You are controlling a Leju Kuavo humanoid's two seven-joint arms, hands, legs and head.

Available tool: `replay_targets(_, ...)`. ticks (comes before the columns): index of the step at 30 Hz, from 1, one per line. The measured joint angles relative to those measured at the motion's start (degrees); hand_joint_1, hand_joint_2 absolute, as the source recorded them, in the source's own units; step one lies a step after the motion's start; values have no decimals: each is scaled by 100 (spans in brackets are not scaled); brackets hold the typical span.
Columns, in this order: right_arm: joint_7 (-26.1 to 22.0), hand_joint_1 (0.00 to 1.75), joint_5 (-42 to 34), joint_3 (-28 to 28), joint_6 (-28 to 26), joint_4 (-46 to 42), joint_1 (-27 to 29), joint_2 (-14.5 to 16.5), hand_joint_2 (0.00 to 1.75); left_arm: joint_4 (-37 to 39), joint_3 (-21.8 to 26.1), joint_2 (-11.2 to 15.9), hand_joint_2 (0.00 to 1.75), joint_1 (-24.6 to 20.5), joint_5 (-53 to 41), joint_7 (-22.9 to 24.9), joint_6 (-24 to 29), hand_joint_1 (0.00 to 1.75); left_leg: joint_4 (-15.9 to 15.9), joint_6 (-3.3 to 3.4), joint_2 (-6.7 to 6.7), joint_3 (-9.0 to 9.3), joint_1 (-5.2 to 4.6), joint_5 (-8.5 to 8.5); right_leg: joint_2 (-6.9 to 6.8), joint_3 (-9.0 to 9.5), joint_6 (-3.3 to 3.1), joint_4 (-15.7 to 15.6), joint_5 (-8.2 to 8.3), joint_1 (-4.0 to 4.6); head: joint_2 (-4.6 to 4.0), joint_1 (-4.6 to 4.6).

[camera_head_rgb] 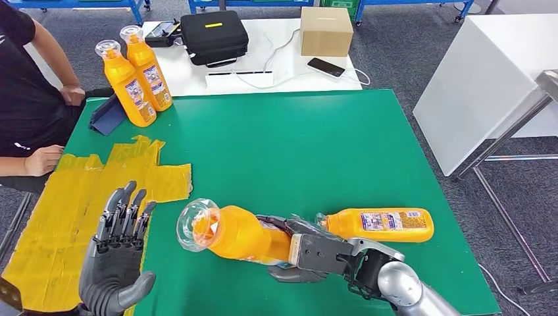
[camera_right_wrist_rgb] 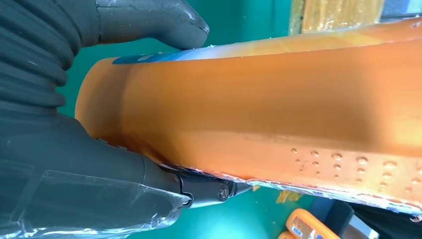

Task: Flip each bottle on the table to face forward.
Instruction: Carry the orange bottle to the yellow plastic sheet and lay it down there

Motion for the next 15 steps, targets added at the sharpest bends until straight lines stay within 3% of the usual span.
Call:
replay_targets(9,56,175,-772,51,5,67,-532,-89,175,223,-469,461,175,-141,157,-295,-231,0,0,-2,0,-2,0,3,0,-3,0,4,0,0,0,-1)
replay_targets(15,-105,175,-1813,178,415,411,-959,-119,175,352,-763,654,175,-360,435,-332,-260,0,1,0,-2,-2,0,6,-1,-2,0,7,1,0,0,1)
